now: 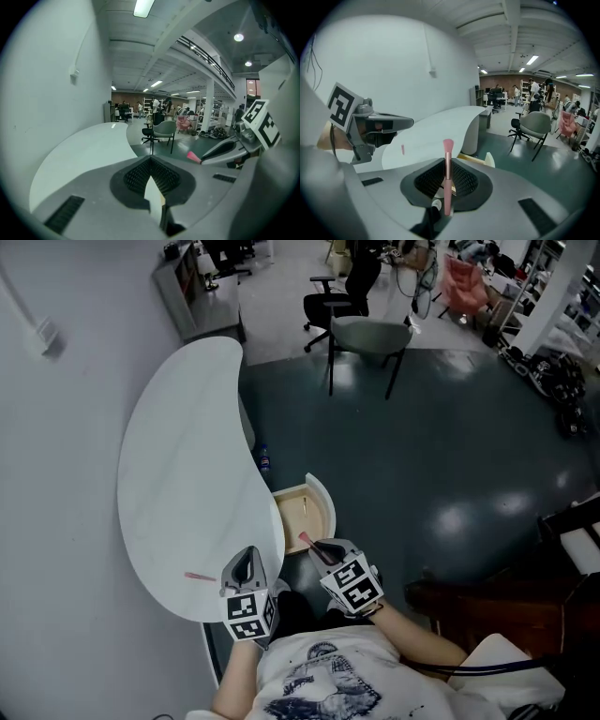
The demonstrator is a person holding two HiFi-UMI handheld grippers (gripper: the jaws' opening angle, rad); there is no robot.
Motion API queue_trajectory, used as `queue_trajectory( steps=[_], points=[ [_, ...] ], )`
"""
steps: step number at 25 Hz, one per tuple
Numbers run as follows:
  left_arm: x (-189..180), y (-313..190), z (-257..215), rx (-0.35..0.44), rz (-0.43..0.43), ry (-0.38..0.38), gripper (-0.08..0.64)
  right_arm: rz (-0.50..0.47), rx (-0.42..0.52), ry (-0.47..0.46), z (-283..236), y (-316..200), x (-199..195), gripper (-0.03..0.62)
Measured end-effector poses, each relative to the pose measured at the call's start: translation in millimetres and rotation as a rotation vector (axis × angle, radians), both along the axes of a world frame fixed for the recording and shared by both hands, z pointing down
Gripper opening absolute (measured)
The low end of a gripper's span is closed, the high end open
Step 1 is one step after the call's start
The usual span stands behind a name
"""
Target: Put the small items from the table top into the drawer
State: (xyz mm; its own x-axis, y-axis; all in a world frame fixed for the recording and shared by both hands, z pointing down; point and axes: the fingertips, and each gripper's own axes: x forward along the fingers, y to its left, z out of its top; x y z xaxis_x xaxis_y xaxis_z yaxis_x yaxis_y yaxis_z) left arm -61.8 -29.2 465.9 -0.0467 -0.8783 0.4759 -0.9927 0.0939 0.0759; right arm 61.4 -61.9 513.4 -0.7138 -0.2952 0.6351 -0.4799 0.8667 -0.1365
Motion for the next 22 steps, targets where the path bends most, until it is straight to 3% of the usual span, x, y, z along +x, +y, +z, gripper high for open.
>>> queue_trajectory(
  steps=[12, 22],
  points=[
    [86.9, 0.9, -3.7, 0.013, 0.088, -0.026, 0.023, 0.115, 0.005, -0.061, -9.6, 7.2, 87.4, 0.060],
    [95.7, -8.8, 6.9, -0.012, 0.142, -0.034, 0.023, 0.220, -0.038, -0.085, 3.0, -5.5, 101.6, 0.060]
  ],
)
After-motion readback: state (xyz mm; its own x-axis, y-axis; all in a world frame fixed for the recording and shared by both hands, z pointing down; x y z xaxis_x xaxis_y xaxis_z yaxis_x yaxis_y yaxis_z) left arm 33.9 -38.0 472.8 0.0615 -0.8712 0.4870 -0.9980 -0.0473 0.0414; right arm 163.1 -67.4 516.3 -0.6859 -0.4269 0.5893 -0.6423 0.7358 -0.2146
